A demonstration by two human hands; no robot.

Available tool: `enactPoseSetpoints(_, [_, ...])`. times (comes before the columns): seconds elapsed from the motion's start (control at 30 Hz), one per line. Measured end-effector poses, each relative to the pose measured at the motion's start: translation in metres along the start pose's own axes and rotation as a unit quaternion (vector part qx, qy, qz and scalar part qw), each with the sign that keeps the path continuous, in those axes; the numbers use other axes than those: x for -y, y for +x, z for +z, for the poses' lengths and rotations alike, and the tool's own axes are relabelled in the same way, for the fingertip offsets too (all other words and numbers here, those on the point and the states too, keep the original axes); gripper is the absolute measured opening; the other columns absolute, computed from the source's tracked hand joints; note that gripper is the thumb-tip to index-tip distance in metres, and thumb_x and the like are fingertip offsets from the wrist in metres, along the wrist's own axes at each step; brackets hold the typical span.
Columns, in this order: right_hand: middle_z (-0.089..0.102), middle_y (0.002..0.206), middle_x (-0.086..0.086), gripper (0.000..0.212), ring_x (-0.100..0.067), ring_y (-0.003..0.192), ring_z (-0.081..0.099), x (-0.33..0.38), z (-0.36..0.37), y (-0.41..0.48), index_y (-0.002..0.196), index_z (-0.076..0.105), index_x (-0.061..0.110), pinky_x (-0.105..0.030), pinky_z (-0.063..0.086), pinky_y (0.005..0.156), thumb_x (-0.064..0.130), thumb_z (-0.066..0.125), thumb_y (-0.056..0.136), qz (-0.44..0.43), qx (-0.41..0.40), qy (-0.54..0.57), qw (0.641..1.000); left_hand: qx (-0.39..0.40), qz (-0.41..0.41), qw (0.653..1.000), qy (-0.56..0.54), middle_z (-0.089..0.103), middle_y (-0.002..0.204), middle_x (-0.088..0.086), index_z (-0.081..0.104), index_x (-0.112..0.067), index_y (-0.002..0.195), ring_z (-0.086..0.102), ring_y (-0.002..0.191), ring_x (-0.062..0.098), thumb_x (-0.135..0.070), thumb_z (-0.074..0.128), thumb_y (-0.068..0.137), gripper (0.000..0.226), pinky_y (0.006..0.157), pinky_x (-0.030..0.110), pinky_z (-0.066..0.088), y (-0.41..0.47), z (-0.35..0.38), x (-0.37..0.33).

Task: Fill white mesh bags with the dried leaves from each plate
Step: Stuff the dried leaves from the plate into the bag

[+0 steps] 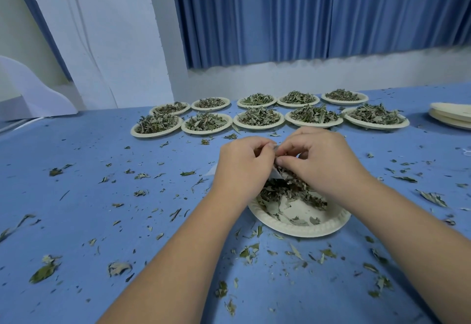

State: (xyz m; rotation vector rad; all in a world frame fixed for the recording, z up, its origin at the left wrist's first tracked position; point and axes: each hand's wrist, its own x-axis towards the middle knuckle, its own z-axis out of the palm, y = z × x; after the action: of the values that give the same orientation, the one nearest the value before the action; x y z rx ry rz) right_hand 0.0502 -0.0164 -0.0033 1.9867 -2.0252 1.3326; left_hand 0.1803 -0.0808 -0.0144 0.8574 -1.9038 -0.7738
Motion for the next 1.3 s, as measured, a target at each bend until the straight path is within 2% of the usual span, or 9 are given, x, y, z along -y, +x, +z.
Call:
enactPoseSetpoints(0.07, [0.062,0.083,0.009,0.007,-0.002,0.075,0.057,0.000,0.000,0.000,0.078,0.074,0.023,-0.011,0.040,0.066,0.016,0.076,0.077,-0.006,0.001,-0.030,1.000,0.002,0.000,1.000,0.002,0.069,0.067,-0.007,0.077,-0.023,0.085,0.056,0.058,0.002,-0.020,0.057,0.093,0.022,0.054,0.018,0.044,0.000,0.001,0.000])
enactPoseSetpoints(0.23, [0.062,0.083,0.004,0.003,-0.015,0.083,0.056,0.003,0.001,-0.003,0.076,0.074,0.019,-0.034,0.046,0.077,0.018,0.074,0.078,-0.033,-0.004,-0.061,0.998,-0.006,-0.015,0.999,-0.030,0.071,0.073,-0.012,0.076,-0.028,0.075,0.059,0.063,0.002,-0.019,0.058,0.092,0.025,0.059,0.020,0.047,-0.001,0.000,-0.003])
enactPoseSetpoints(0.43, [0.057,0.084,0.003,0.005,-0.016,0.087,0.051,0.004,0.003,-0.004,0.083,0.077,0.017,-0.034,0.044,0.078,0.016,0.072,0.081,-0.059,-0.015,-0.076,0.995,-0.005,-0.032,0.999,-0.041,0.073,0.077,-0.012,0.077,-0.025,0.081,0.065,0.073,0.003,-0.017,0.057,0.091,0.024,0.067,0.024,0.053,-0.001,0.001,-0.005])
enactPoseSetpoints(0.63, [0.062,0.083,-0.001,0.005,-0.019,0.084,0.056,0.005,0.002,-0.002,0.083,0.073,0.018,-0.038,0.047,0.078,0.015,0.069,0.080,-0.026,-0.003,-0.096,0.995,0.002,-0.021,0.999,-0.028,0.072,0.074,-0.011,0.075,-0.029,0.076,0.063,0.067,0.002,-0.017,0.057,0.091,0.026,0.058,0.018,0.049,-0.003,0.003,-0.007])
enactPoseSetpoints(0.77, [0.066,0.080,0.004,0.008,-0.012,0.080,0.059,0.004,0.002,-0.003,0.083,0.073,0.019,-0.031,0.048,0.077,0.014,0.070,0.078,-0.015,-0.009,-0.068,0.998,0.000,-0.019,0.999,-0.033,0.071,0.070,-0.012,0.073,-0.032,0.073,0.059,0.059,0.002,-0.018,0.056,0.091,0.029,0.051,0.015,0.044,-0.003,0.004,-0.007])
enactPoseSetpoints(0.87, [0.069,0.077,0.014,0.015,0.001,0.075,0.062,0.004,0.001,-0.004,0.090,0.074,0.023,-0.012,0.048,0.071,0.016,0.074,0.077,0.010,-0.014,0.020,1.000,-0.009,-0.015,0.999,-0.044,0.064,0.057,-0.015,0.074,-0.028,0.075,0.049,0.048,-0.003,-0.018,0.056,0.092,0.027,0.047,0.010,0.036,-0.002,0.002,-0.006])
enactPoseSetpoints(1.07, [0.067,0.076,0.017,0.015,0.005,0.075,0.061,0.003,-0.002,-0.004,0.087,0.071,0.022,-0.003,0.043,0.067,0.009,0.073,0.079,-0.010,-0.016,0.033,0.999,-0.011,-0.030,0.998,-0.052,0.053,0.044,-0.021,0.076,-0.024,0.087,0.048,0.044,-0.005,-0.019,0.056,0.094,0.022,0.051,0.016,0.044,-0.001,0.001,-0.006])
enactPoseSetpoints(1.2, [0.064,0.080,0.016,0.002,0.003,0.079,0.056,0.004,-0.011,-0.004,0.083,0.071,0.026,-0.009,0.040,0.068,0.027,0.069,0.083,-0.050,-0.066,0.009,0.997,-0.024,-0.045,0.997,-0.061,0.055,0.046,-0.020,0.075,-0.027,0.086,0.047,0.045,-0.003,-0.023,0.057,0.094,0.020,0.050,0.015,0.036,-0.001,-0.004,-0.007])
enactPoseSetpoints(1.3, [0.058,0.105,0.019,0.034,0.002,0.098,0.053,-0.004,-0.021,-0.002,0.105,0.064,0.036,-0.020,0.041,0.081,0.055,0.063,0.077,-0.010,-0.041,0.015,0.999,-0.044,-0.059,0.994,-0.078,0.067,0.064,-0.012,0.074,-0.033,0.078,0.051,0.055,0.000,-0.025,0.059,0.093,0.023,0.055,0.019,0.043,0.002,-0.006,-0.005])
